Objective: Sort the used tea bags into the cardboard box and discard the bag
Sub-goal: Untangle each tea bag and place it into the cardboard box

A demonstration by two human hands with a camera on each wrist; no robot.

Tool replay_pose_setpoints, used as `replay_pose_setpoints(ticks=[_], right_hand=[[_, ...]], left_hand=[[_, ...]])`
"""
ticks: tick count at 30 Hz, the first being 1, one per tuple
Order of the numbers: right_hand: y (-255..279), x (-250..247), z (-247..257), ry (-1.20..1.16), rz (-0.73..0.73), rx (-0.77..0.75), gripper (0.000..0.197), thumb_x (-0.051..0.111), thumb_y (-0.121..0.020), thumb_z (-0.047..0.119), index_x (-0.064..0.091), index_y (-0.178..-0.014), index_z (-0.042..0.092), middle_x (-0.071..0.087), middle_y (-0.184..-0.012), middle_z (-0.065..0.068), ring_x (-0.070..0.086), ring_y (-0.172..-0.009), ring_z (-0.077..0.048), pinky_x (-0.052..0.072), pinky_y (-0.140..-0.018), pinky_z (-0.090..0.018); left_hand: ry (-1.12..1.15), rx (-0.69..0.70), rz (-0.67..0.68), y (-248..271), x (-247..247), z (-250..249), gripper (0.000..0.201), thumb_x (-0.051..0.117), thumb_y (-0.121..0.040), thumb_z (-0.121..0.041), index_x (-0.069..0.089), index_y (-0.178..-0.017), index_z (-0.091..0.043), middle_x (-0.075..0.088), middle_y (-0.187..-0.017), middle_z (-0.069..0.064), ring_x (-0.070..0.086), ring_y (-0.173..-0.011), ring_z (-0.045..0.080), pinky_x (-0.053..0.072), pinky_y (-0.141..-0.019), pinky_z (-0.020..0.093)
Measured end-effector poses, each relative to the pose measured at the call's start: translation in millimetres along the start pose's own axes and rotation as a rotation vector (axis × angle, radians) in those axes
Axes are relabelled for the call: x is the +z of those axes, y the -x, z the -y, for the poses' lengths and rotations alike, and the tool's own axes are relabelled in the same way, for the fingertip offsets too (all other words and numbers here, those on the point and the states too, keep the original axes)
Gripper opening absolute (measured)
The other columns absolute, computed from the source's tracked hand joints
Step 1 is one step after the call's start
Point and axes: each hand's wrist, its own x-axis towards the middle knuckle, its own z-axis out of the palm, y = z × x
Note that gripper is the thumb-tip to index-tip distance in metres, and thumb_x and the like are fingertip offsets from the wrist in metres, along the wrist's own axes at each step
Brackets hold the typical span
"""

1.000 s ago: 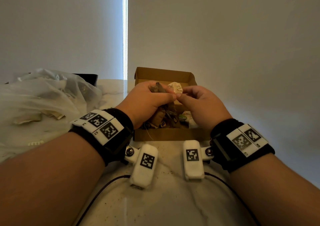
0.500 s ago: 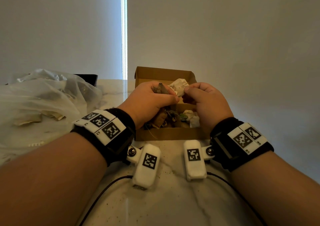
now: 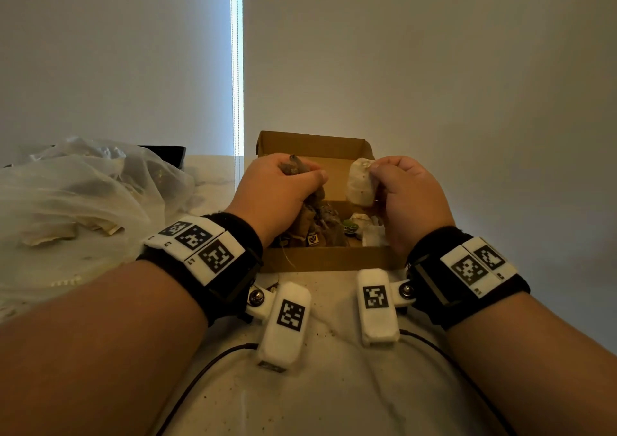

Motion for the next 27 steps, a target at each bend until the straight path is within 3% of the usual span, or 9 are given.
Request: replay_pose_setpoints(ticks=[3, 6, 8, 13, 20, 22, 25, 27], right_hand=[[0.4, 0.3, -0.2, 0.052, 0.024, -0.025, 0.008, 0.058, -0.097, 0.019, 0.065, -0.094, 0.019, 0.069, -0.097, -0.006, 0.068, -0.086, -0.022, 0.061, -0.074, -0.039], [1.5, 1.1, 0.7, 0.042, 0.057, -0.029, 0.007, 0.060, -0.097, 0.017, 0.066, -0.095, 0.017, 0.072, -0.098, -0.006, 0.071, -0.087, -0.022, 0.062, -0.074, -0.037], [2.3, 2.1, 1.0, 0.026, 0.080, -0.024, 0.007, 0.061, -0.096, 0.016, 0.067, -0.093, 0.017, 0.072, -0.099, -0.009, 0.071, -0.086, -0.023, 0.062, -0.074, -0.039], [3.6, 5.9, -0.6, 0.036, 0.117, -0.037, 0.008, 0.063, -0.095, 0.016, 0.068, -0.090, 0.019, 0.073, -0.097, -0.008, 0.071, -0.085, -0.023, 0.062, -0.075, -0.042], [5.4, 4.0, 2.6, 0.140, 0.121, -0.076, 0.007, 0.063, -0.095, 0.021, 0.068, -0.091, 0.021, 0.073, -0.092, -0.003, 0.069, -0.079, -0.016, 0.059, -0.064, -0.027], [6.3, 2.9, 4.5, 0.170, 0.121, -0.079, 0.007, 0.062, -0.096, 0.020, 0.067, -0.091, 0.020, 0.073, -0.090, -0.003, 0.069, -0.075, -0.014, 0.059, -0.060, -0.025], [6.3, 1.9, 5.8, 0.207, 0.125, -0.079, 0.006, 0.063, -0.096, 0.021, 0.067, -0.091, 0.021, 0.073, -0.089, -0.001, 0.070, -0.074, -0.013, 0.060, -0.064, -0.030], [5.7, 1.2, 6.1, 0.228, 0.137, -0.084, 0.003, 0.065, -0.095, 0.022, 0.067, -0.093, 0.021, 0.073, -0.088, 0.002, 0.069, -0.069, -0.008, 0.059, -0.060, -0.025]], left_hand=[[-0.051, 0.017, 0.076, 3.2, -0.8, -3.7, 0.007, 0.069, -0.091, -0.035, 0.072, -0.094, -0.030, 0.073, -0.089, -0.006, 0.071, -0.077, 0.005, 0.059, -0.064, 0.018], [-0.123, 0.050, 0.165, 6.5, 0.9, -5.8, 0.009, 0.070, -0.090, -0.038, 0.073, -0.092, -0.029, 0.075, -0.082, -0.004, 0.073, -0.071, 0.009, 0.061, -0.063, 0.022], [-0.132, 0.055, 0.178, 7.6, 1.3, -6.8, 0.010, 0.070, -0.090, -0.036, 0.073, -0.092, -0.027, 0.074, -0.077, -0.003, 0.071, -0.063, 0.012, 0.060, -0.057, 0.022], [-0.177, 0.090, 0.205, 6.1, 0.2, -5.9, 0.016, 0.069, -0.092, -0.031, 0.077, -0.096, -0.018, 0.066, -0.064, -0.009, 0.060, -0.047, -0.001, 0.048, -0.049, 0.014], [-0.058, 0.012, 0.185, 7.7, 0.6, -7.7, 0.020, 0.066, -0.093, -0.032, 0.073, -0.100, -0.015, 0.072, -0.079, 0.012, 0.059, -0.042, 0.008, 0.049, -0.043, 0.020], [-0.060, 0.011, 0.175, 8.5, 0.3, -8.0, 0.020, 0.066, -0.093, -0.034, 0.073, -0.099, -0.016, 0.073, -0.079, 0.010, 0.061, -0.045, 0.008, 0.050, -0.044, 0.019], [-0.101, 0.037, 0.171, 7.7, 0.6, -7.8, 0.018, 0.068, -0.091, -0.037, 0.072, -0.095, -0.020, 0.073, -0.079, 0.002, 0.067, -0.055, 0.006, 0.053, -0.050, 0.016], [-0.132, 0.042, 0.163, 5.9, 1.0, -6.3, 0.017, 0.069, -0.091, -0.036, 0.072, -0.093, -0.020, 0.072, -0.080, 0.005, 0.064, -0.052, 0.006, 0.055, -0.052, 0.019]])
